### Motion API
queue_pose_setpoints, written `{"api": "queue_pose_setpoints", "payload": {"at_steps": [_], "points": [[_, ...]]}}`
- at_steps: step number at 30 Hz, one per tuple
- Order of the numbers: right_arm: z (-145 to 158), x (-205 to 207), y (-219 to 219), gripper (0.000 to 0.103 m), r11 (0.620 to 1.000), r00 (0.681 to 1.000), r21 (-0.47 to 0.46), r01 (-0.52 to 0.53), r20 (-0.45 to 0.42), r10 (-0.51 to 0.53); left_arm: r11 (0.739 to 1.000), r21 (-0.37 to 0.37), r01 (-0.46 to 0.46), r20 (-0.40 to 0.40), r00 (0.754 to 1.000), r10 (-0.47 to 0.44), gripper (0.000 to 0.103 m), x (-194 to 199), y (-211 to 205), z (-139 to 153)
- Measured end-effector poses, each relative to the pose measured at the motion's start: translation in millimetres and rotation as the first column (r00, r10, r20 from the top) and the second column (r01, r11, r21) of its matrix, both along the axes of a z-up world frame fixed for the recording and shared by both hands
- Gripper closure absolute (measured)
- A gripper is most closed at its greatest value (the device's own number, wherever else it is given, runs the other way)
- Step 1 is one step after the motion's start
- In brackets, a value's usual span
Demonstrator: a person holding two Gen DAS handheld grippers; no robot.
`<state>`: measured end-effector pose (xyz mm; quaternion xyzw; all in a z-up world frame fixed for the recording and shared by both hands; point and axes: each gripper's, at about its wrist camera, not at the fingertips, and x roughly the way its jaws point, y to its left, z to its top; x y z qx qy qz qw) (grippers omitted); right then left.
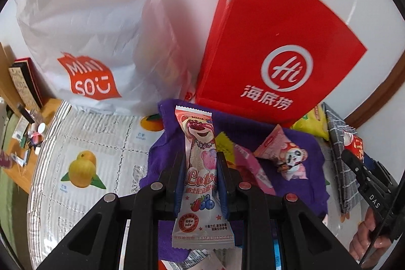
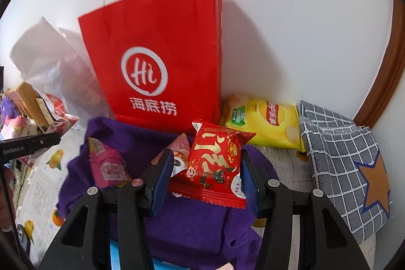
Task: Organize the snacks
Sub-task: 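Lower the red packet and pink candy bar over the purple cloth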
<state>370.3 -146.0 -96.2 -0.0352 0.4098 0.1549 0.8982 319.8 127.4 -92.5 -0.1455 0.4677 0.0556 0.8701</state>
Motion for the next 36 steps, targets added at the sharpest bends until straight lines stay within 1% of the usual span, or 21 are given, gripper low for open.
{"api": "queue_pose_setpoints", "payload": {"at_steps": [4, 10, 14, 18, 23, 25, 27, 30, 36], "points": [[-15.5, 6.0, -1.8, 0.051, 0.999, 0.999, -0.034, -0.009, -0.032, 0.008, 1.0, 0.002, 0.007, -0.046, 0.999, -0.007, 0.081, 7.3, -1.2, -14.8], [-35.6, 16.0, -5.4, 0.051, 0.998, 0.996, -0.06, -0.008, -0.095, 0.003, 1.0, -0.002, 0.002, -0.103, 0.995, -0.002, 0.081, 17.2, 1.2, -36.1], [-50.5, 21.1, -2.3, 0.051, 0.997, 0.989, -0.078, -0.015, -0.146, 0.003, 1.0, -0.018, -0.001, -0.13, 0.991, -0.001, 0.081, 21.2, 1.7, -45.9], [-60.1, 21.5, 4.5, 0.051, 0.995, 0.984, -0.091, -0.03, -0.176, 0.013, 1.0, -0.014, -0.001, -0.143, 0.99, -0.001, 0.081, 22.3, -0.5, -50.3], [-64.7, 18.2, 14.9, 0.051, 0.99, 0.983, -0.133, -0.055, -0.179, 0.031, 1.0, -0.015, 0.011, -0.145, 0.989, -0.013, 0.081, 22.5, -5.4, -50.1], [-65.5, 17.1, 17.5, 0.051, 0.988, 0.983, -0.142, -0.062, -0.179, 0.036, 0.999, -0.032, 0.025, -0.143, 0.989, -0.029, 0.081, 22.7, -7.9, -49.9], [-65.6, 16.5, 19.6, 0.051, 0.987, 0.983, -0.143, -0.067, -0.181, 0.041, 0.998, -0.045, 0.038, -0.143, 0.989, -0.044, 0.081, 24.2, -11.8, -50.3], [-66.2, 15.8, 22.1, 0.051, 0.987, 0.982, -0.144, -0.074, -0.185, 0.047, 0.998, -0.037, 0.05, -0.146, 0.988, -0.055, 0.081, 24.7, -17.4, -52.0], [-68.0, 14.4, 27.9, 0.051, 0.985, 0.979, -0.145, -0.088, -0.193, 0.059, 0.997, -0.044, 0.064, -0.15, 0.986, -0.07, 0.081, 26.0, -21.8, -54.5]]}}
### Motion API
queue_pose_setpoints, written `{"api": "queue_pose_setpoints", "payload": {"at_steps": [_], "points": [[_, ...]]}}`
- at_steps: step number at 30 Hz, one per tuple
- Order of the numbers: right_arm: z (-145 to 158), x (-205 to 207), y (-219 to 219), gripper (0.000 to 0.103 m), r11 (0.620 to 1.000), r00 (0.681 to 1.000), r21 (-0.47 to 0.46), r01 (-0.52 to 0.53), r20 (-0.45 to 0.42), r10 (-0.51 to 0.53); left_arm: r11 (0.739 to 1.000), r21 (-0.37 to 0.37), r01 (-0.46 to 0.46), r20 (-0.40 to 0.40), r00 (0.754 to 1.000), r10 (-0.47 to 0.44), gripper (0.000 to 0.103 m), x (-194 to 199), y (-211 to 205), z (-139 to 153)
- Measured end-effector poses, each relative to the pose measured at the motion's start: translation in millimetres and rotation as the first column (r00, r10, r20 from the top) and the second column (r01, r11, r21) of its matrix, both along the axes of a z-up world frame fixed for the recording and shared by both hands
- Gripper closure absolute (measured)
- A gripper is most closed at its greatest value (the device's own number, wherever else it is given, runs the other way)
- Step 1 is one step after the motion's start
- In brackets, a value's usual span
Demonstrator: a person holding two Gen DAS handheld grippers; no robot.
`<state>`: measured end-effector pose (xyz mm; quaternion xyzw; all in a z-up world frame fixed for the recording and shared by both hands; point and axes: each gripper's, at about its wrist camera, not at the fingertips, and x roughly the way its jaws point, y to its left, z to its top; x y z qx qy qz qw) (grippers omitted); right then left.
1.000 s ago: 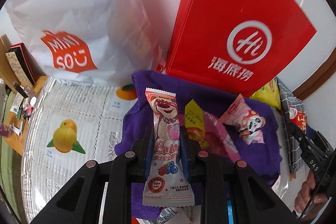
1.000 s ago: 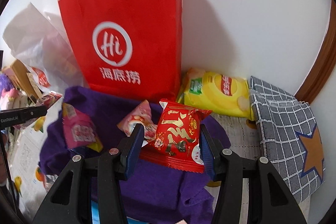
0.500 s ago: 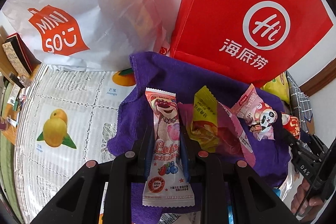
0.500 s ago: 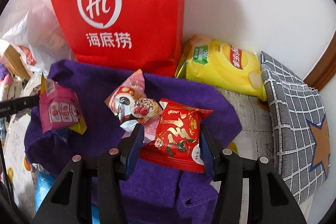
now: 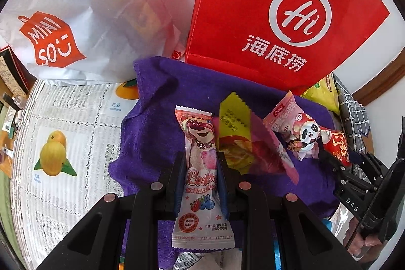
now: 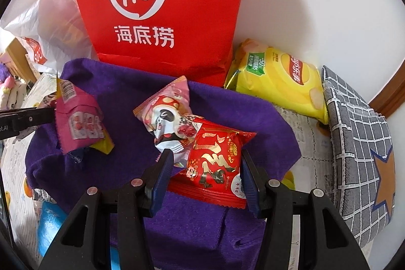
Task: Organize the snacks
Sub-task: 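Lower the red packet and pink candy bar over the purple cloth, then open both grippers to drop the red packet and candy bar onto the cloth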
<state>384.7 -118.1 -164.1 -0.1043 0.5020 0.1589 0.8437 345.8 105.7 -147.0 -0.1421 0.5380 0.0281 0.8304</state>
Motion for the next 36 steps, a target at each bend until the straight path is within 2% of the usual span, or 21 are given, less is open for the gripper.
{"api": "queue_pose_setpoints", "payload": {"at_steps": [14, 22, 32, 36], "points": [[-5.7, 4.9, 3.6, 0.05, 1.0, 0.999, -0.024, -0.018, -0.031, 0.017, 1.0, -0.01, 0.017, -0.015, 1.0, -0.017, 0.081, 1.7, -1.8, -4.3], [2.2, 1.3, 9.1, 0.037, 0.999, 0.999, -0.031, -0.041, -0.003, 0.041, 0.999, -0.009, 0.033, -0.019, 0.999, -0.033, 0.081, 0.6, -7.6, -6.1], [17.6, -4.1, 3.8, 0.036, 1.0, 0.999, -0.009, -0.025, 0.045, 0.025, 0.999, -0.009, 0.04, -0.019, 0.999, -0.041, 0.081, 0.8, -11.6, -5.3], [27.3, -6.1, -0.1, 0.036, 0.999, 0.998, 0.03, -0.014, 0.057, 0.012, 0.999, -0.015, 0.045, -0.002, 0.999, -0.045, 0.078, -1.2, -11.3, 0.4]]}}
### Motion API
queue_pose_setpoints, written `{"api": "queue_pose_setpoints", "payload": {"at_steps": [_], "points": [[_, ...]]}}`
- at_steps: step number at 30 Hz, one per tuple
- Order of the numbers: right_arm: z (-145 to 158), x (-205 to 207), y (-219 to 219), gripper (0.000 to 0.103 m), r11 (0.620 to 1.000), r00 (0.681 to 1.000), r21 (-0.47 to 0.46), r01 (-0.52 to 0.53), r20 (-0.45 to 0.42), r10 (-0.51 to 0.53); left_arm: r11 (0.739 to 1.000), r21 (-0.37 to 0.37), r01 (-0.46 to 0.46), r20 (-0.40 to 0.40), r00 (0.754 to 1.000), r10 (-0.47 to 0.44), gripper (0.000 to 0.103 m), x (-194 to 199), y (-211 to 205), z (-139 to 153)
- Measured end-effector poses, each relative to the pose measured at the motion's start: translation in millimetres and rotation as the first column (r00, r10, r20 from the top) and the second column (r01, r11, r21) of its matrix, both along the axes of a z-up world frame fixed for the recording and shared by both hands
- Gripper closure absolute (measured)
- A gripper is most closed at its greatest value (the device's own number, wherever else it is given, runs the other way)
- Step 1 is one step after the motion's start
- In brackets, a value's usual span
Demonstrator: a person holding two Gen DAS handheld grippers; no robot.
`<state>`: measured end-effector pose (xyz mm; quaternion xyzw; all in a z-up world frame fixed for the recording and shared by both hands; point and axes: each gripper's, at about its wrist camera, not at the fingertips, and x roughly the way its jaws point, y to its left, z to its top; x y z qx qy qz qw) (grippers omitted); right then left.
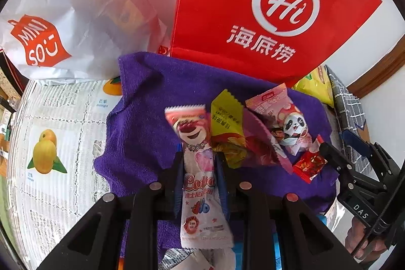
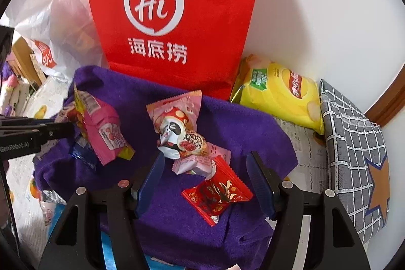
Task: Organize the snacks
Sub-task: 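Open both grippers to drop the red packet and candy bar onto the cloth, then grasp the pink wowo pastry packet with the right gripper while the left grasps the white packet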
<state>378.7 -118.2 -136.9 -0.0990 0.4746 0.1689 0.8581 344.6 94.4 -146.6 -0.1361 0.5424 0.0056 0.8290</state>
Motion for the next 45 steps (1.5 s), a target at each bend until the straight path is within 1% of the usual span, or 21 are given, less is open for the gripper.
{"api": "queue_pose_setpoints", "payload": {"at_steps": [2, 5, 9, 12, 16, 17, 19, 21, 23, 26, 28, 31, 33, 37, 39, 42, 45], "points": [[4.4, -0.8, -2.5, 0.035, 1.0, 1.0, 0.026, 0.014, 0.0, -0.014, 1.0, -0.002, 0.008, 0.01, 1.0, -0.008, 0.069, -1.1, -0.2, 3.8], [11.0, -1.7, -6.6, 0.035, 0.998, 0.999, 0.06, 0.035, 0.006, -0.036, 1.0, 0.01, 0.015, 0.019, 1.0, -0.015, 0.061, -3.3, -2.6, 8.7], [25.2, -6.9, -10.4, 0.035, 0.995, 0.997, 0.093, 0.046, 0.052, -0.051, 1.0, 0.014, 0.007, 0.038, 0.999, -0.008, 0.057, -6.4, -4.1, 18.2], [39.4, -13.5, -17.3, 0.035, 0.993, 0.991, 0.1, 0.06, 0.11, -0.071, 1.0, 0.014, 0.007, 0.057, 0.998, -0.008, 0.056, -9.1, -5.7, 27.2], [53.7, -27.7, -37.5, 0.035, 0.99, 0.979, 0.099, 0.101, 0.166, -0.117, 1.0, 0.008, 0.018, 0.087, 0.996, -0.018, 0.053, -14.3, -8.8, 40.2], [53.5, -30.7, -43.4, 0.035, 0.989, 0.978, 0.101, 0.112, 0.165, -0.128, 1.0, 0.007, 0.02, 0.094, 0.995, -0.02, 0.052, -15.6, -9.3, 42.7], [49.2, -37.9, -56.3, 0.035, 0.987, 0.982, 0.103, 0.121, 0.133, -0.134, 1.0, -0.001, 0.02, 0.103, 0.994, -0.02, 0.052, -17.8, -9.3, 46.0], [42.5, -47.2, -67.5, 0.038, 0.986, 0.984, 0.102, 0.129, 0.11, -0.141, 1.0, -0.009, 0.024, 0.106, 0.994, -0.023, 0.052, -19.6, -10.3, 48.3], [30.4, -60.4, -78.7, 0.043, 0.985, 0.985, 0.097, 0.141, 0.082, -0.149, 1.0, -0.012, 0.029, 0.111, 0.993, -0.027, 0.052, -22.0, -11.8, 51.3], [10.2, -83.2, -91.5, 0.043, 0.986, 0.988, 0.085, 0.141, 0.045, -0.145, 0.999, -0.007, 0.042, 0.123, 0.992, -0.04, 0.052, -26.2, -17.3, 57.1], [-6.2, -97.5, -99.6, 0.043, 0.984, 0.99, 0.104, 0.143, 0.002, -0.144, 0.999, 0.0, 0.048, 0.131, 0.99, -0.048, 0.052, -28.1, -21.1, 60.0], [-26.6, -114.7, -103.5, 0.043, 0.986, 0.992, 0.118, 0.115, -0.057, -0.109, 0.998, 0.003, 0.059, 0.138, 0.989, -0.059, 0.052, -31.0, -25.0, 63.8], [-34.4, -123.7, -101.7, 0.043, 0.991, 0.995, 0.109, 0.083, -0.064, -0.076, 0.998, 0.003, 0.063, 0.145, 0.987, -0.062, 0.052, -33.1, -26.6, 67.2], [-42.1, -136.4, -96.1, 0.043, 0.999, 1.0, 0.048, 0.01, -0.03, -0.008, 0.998, 0.014, 0.055, 0.162, 0.985, -0.057, 0.051, -38.5, -26.5, 74.7], [-43.6, -135.9, -95.7, 0.043, 0.998, 1.0, 0.059, -0.007, -0.014, 0.008, 0.999, 0.022, 0.05, 0.166, 0.985, -0.053, 0.051, -41.1, -26.0, 78.0], [-49.7, -129.4, -95.1, 0.043, 0.997, 0.999, 0.076, -0.02, -0.026, 0.022, 0.999, 0.041, 0.036, 0.176, 0.983, -0.042, 0.051, -47.6, -25.7, 84.7], [-56.2, -123.7, -91.5, 0.043, 0.997, 0.999, 0.065, -0.043, -0.024, 0.045, 0.998, 0.055, 0.019, 0.187, 0.982, -0.029, 0.051, -56.9, -25.7, 90.4]]}}
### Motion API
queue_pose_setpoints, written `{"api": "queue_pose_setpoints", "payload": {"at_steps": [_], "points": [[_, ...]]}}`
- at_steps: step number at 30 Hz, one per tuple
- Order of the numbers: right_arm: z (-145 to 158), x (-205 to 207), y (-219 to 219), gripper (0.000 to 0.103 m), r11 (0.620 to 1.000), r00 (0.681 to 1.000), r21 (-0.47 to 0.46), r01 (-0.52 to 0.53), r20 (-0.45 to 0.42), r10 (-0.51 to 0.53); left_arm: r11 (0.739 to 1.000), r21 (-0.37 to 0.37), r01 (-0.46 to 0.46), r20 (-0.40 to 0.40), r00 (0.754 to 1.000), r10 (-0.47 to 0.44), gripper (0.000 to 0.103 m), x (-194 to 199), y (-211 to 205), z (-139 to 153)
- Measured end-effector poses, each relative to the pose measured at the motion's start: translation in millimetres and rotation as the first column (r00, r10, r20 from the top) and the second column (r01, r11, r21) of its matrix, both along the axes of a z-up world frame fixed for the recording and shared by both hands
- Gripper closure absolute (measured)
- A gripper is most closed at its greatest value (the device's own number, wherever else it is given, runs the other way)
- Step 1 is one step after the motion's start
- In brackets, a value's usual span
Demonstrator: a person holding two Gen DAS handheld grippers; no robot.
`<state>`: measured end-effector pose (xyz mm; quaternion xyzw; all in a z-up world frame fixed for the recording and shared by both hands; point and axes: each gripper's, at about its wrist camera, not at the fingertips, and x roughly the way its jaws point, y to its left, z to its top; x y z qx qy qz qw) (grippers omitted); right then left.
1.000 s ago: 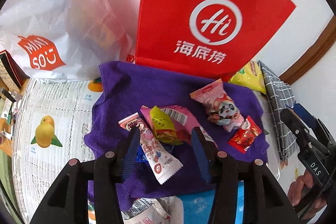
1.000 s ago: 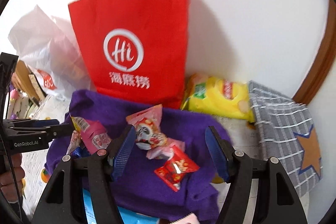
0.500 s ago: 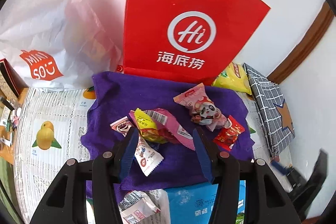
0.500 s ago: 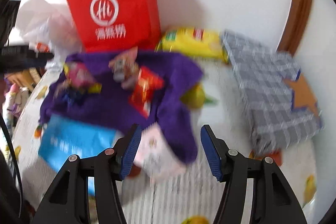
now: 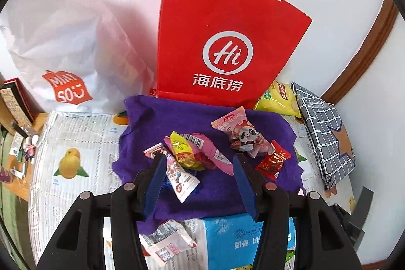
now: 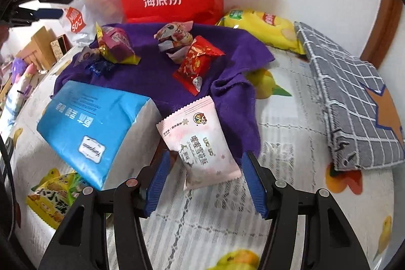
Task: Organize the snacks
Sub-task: 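Grasp the pink wowo pastry packet with the right gripper while the left grasps the white packet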
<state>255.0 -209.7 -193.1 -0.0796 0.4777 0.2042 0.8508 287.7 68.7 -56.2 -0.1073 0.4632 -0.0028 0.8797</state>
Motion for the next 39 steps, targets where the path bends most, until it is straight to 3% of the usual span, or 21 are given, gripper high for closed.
{"api": "queue_pose_setpoints", "payload": {"at_steps": [3, 5, 8, 17, 21, 26, 34, 39], "points": [[-9.7, 6.1, 4.6, 0.045, 1.0, 1.0, -0.026, -0.009, -0.003, 0.009, 1.0, 0.009, -0.012, 0.004, 1.0, 0.012, 0.049, -13.3, 0.1, 0.9], [-14.1, 7.1, 6.6, 0.064, 0.999, 1.0, -0.033, -0.007, -0.008, 0.007, 1.0, 0.022, -0.017, 0.0, 1.0, 0.017, 0.049, -23.8, 0.3, -1.2], [-10.0, 2.0, 2.4, 0.069, 0.999, 1.0, -0.035, 0.015, -0.016, -0.015, 0.999, 0.042, -0.024, -0.014, 1.0, 0.025, 0.049, -38.2, 4.1, -7.5], [13.6, -47.3, -25.7, 0.069, 0.987, 0.988, 0.035, 0.155, -0.016, -0.154, 0.997, 0.043, -0.057, -0.106, 0.992, 0.061, 0.049, -85.7, 27.0, -49.0], [8.3, -72.3, -31.8, 0.069, 0.972, 0.972, 0.006, 0.233, -0.028, -0.233, 0.999, 0.023, -0.049, -0.161, 0.985, 0.052, 0.049, -98.2, 31.3, -75.7], [3.7, -89.2, -29.0, 0.068, 0.959, 0.958, -0.009, 0.283, -0.043, -0.284, 0.999, -0.023, -0.045, -0.211, 0.977, 0.039, 0.049, -98.7, 35.7, -102.3], [-8.5, -91.0, -20.5, 0.068, 0.948, 0.947, -0.024, 0.318, -0.039, -0.318, 0.992, -0.111, -0.056, -0.226, 0.974, 0.03, 0.049, -83.5, 38.7, -124.5], [-9.7, -88.6, -19.9, 0.068, 0.948, 0.948, -0.032, 0.317, -0.028, -0.318, 0.99, -0.127, -0.06, -0.222, 0.975, 0.03, 0.048, -77.3, 37.7, -132.8]]}}
